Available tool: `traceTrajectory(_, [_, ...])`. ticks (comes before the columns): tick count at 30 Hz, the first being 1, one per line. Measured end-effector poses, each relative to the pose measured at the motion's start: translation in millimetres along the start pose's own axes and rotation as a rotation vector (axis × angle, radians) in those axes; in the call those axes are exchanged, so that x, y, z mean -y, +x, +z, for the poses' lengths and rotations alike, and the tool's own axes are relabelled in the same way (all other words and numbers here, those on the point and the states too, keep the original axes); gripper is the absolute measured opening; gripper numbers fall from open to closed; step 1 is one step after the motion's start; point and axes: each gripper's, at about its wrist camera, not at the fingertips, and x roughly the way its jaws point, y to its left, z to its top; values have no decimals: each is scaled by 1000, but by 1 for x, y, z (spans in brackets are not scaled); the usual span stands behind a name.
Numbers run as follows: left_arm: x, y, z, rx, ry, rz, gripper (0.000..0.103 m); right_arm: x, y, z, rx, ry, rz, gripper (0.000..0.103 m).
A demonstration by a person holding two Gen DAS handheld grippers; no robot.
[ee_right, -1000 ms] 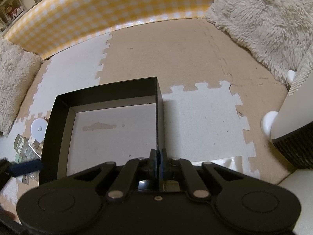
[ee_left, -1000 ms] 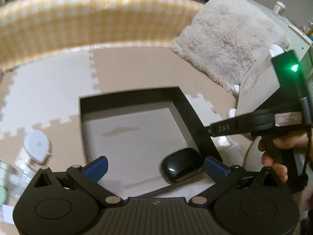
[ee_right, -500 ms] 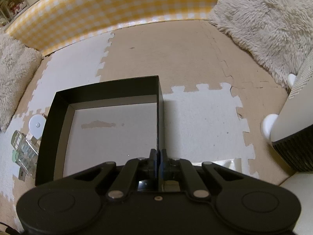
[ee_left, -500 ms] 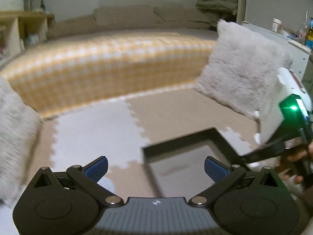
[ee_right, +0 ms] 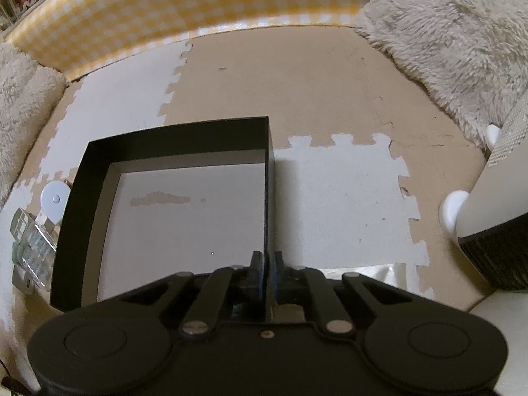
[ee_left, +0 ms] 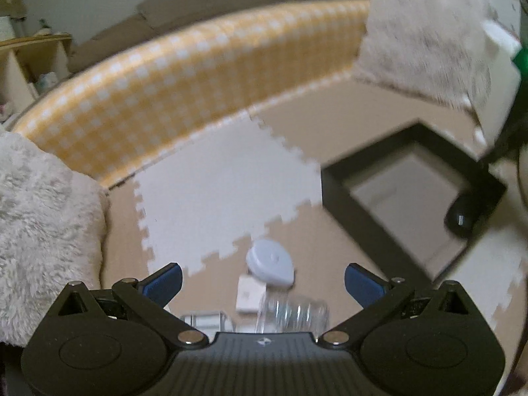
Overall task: Organize rigid objects
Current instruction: 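Move left gripper to the clear vial box and grasp it, then lift the clear vial box with the left gripper over the tray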
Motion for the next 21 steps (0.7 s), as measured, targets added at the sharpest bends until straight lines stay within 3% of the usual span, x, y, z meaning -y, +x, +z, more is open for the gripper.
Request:
traceTrajectory(5, [9,23,-17,-90,103,-116,103,0,0,0,-2,-3,-3,6])
traceTrajectory(8, [17,36,-25,-139,116,-133,103,-1,0,0,-3,-7,-6,6])
traceTrajectory(21, [38,70,-31,-219,190,32,100,-2,2,0,-12,-19,-13,6])
